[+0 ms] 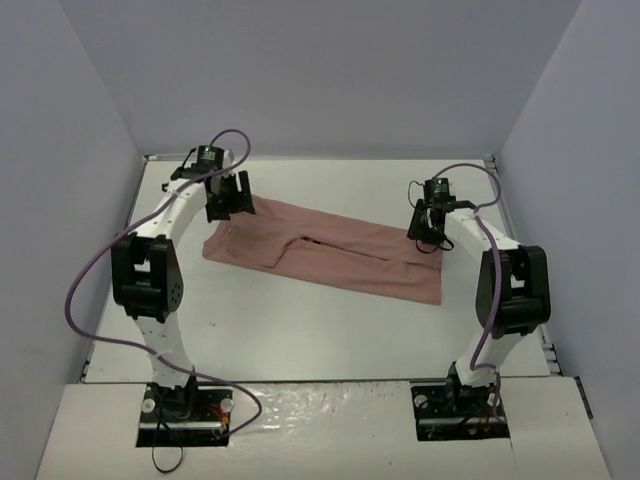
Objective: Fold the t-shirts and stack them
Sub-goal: Rotate the tshirt 90 degrees
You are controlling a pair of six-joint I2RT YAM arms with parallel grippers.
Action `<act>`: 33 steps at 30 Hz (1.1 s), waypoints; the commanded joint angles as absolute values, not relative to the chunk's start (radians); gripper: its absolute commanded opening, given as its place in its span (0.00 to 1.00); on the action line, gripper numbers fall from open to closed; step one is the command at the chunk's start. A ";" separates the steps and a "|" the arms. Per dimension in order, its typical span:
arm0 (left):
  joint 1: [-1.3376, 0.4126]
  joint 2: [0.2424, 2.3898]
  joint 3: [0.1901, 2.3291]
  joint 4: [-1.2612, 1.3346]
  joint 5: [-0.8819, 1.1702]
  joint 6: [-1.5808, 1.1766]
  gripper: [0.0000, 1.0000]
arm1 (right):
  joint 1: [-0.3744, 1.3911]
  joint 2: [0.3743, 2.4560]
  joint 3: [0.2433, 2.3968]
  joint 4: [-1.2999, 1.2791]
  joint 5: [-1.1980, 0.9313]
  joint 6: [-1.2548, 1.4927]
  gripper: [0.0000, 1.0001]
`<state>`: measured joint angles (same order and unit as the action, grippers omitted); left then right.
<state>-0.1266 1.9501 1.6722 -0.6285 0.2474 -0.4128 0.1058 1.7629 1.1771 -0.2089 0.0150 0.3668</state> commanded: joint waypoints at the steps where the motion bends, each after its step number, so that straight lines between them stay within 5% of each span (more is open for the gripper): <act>1: -0.076 1.883 1.571 -0.631 0.284 -0.321 0.67 | 0.114 1.670 1.148 -0.199 -0.039 0.347 0.33; 14: -0.072 1.966 1.546 -0.632 0.263 -0.233 0.63 | 0.120 1.652 1.100 -0.196 -0.077 0.333 0.33; 16: -0.074 1.956 1.536 -0.634 0.266 -0.241 0.55 | 0.120 1.653 1.097 -0.196 -0.074 0.331 0.33; 19: -0.074 1.926 1.520 -0.639 0.261 -0.256 0.34 | 0.118 1.655 1.095 -0.196 -0.071 0.328 0.33; 22: -0.074 1.890 1.541 -0.695 0.240 -0.269 0.02 | 0.120 1.660 1.099 -0.196 -0.072 0.329 0.33; 23: -0.074 1.877 1.550 -0.713 0.233 -0.277 0.00 | 0.120 1.662 1.101 -0.195 -0.072 0.330 0.33; 29: -0.072 1.829 1.584 -0.834 0.215 -0.376 0.01 | 0.120 1.666 1.105 -0.195 -0.075 0.330 0.33; 33: -0.074 1.804 1.525 -0.863 0.197 -0.428 0.09 | 0.120 1.666 1.104 -0.196 -0.075 0.331 0.33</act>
